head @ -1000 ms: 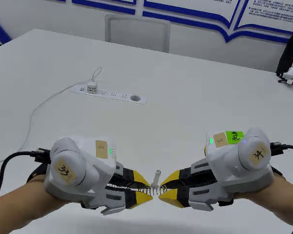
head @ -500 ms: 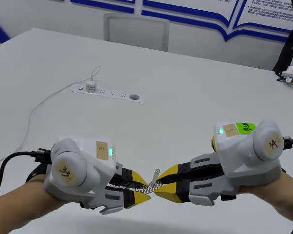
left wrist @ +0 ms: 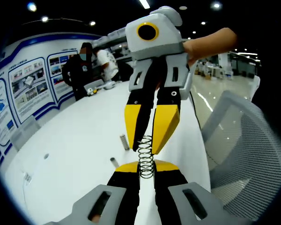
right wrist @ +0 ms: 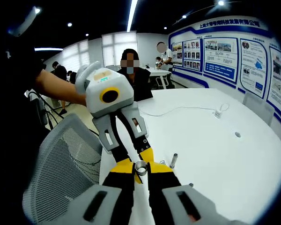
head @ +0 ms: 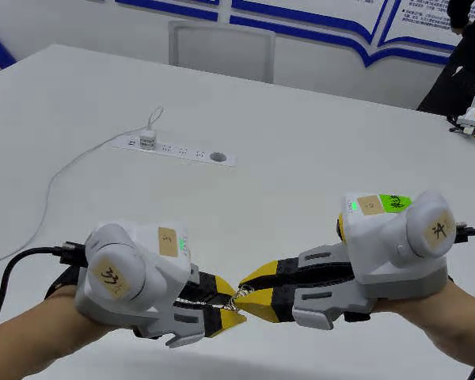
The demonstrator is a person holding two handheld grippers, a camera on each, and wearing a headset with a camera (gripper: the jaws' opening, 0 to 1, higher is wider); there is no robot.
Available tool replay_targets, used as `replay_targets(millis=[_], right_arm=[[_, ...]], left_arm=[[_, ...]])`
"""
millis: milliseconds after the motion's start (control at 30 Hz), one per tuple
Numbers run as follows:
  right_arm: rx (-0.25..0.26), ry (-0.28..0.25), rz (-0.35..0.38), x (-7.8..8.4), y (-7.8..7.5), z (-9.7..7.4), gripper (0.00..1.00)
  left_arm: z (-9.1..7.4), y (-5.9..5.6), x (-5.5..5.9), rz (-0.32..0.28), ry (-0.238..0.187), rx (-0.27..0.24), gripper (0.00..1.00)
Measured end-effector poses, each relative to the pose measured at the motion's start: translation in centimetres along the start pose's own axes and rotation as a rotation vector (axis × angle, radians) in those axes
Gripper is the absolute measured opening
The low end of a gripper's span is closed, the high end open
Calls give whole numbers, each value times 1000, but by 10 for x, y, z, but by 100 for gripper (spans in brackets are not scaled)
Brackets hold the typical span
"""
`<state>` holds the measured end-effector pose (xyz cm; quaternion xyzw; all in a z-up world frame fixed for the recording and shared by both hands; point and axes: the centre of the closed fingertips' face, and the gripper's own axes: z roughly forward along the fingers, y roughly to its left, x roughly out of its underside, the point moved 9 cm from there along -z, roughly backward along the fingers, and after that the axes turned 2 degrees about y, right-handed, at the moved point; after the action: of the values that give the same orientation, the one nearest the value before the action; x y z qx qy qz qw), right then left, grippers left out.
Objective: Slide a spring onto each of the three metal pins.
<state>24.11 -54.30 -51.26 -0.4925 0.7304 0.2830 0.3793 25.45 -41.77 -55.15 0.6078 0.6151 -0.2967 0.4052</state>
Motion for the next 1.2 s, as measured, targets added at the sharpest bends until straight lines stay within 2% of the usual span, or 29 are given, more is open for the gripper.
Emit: replay_targets(millis=[133, 233, 300, 400, 467, 700, 833, 967, 1100, 1200], right_arm=[[16, -2, 4, -2, 0, 1, 10], [29, -1, 1, -4, -2, 2, 10], [42, 1, -1, -7, -5, 1, 10], [63, 12, 1, -8, -12, -2, 10], [72, 12, 1, -9, -17, -5, 10], [117, 22, 15, -9, -32, -10, 11], [156, 48, 36, -6, -42, -12, 11], [194, 65, 56, -1, -52, -14, 11], [210, 74, 72, 1, -58, -15, 11], [229, 121, 43, 4, -62, -12, 11]], left_arm=[[-2, 2, 1, -22, -4, -11, 10], [-3, 4, 1, -43, -13, -38, 11], [-5, 6, 5, -45, 8, -56, 13], [-9, 7, 12, -60, 17, -61, 26], [-14, 8, 15, -83, 3, -73, 33], [-31, 20, 21, -170, -43, -152, 41], [-38, 26, 23, -191, -73, -183, 46], [-46, 31, 24, -214, -108, -204, 56], [-51, 34, 27, -235, -115, -222, 61], [-54, 36, 30, -251, -114, -241, 67]])
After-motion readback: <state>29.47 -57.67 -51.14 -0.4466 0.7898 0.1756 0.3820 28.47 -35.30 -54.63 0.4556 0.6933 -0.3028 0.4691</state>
